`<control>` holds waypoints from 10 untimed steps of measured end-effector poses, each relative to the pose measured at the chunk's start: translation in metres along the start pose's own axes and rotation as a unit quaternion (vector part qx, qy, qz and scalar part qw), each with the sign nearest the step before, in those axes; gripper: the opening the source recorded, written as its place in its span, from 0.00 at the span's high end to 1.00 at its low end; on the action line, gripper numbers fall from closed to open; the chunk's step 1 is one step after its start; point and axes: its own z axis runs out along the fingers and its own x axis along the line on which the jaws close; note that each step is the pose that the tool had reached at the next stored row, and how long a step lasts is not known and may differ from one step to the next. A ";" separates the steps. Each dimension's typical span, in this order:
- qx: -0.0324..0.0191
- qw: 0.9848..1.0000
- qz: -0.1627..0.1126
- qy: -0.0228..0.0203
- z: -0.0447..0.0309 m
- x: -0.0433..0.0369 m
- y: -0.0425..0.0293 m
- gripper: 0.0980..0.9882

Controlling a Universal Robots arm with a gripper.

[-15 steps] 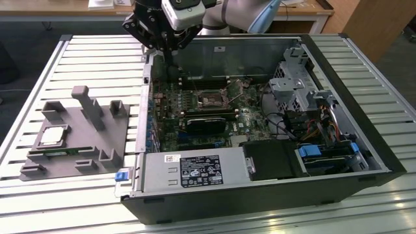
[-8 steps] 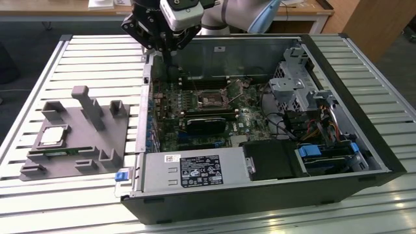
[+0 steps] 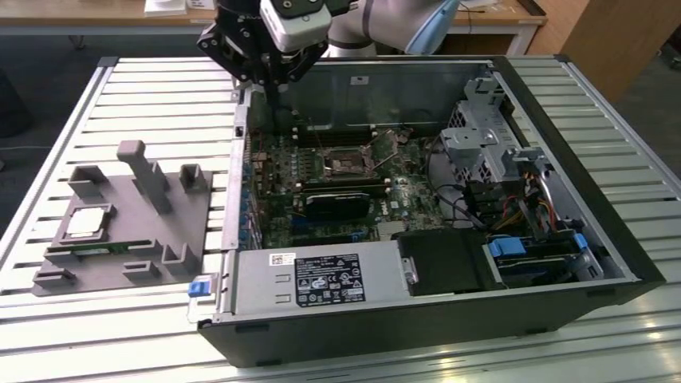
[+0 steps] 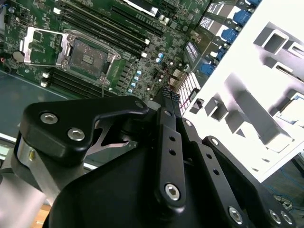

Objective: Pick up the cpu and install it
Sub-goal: 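Reach for the cpu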

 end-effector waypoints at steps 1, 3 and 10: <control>0.000 1.000 0.000 0.000 0.0001 0.0002 0.0000 0.98; 0.000 1.000 0.000 0.000 0.0004 0.0005 -0.0001 0.98; 0.000 1.000 0.000 0.000 0.0012 0.0016 -0.0002 0.98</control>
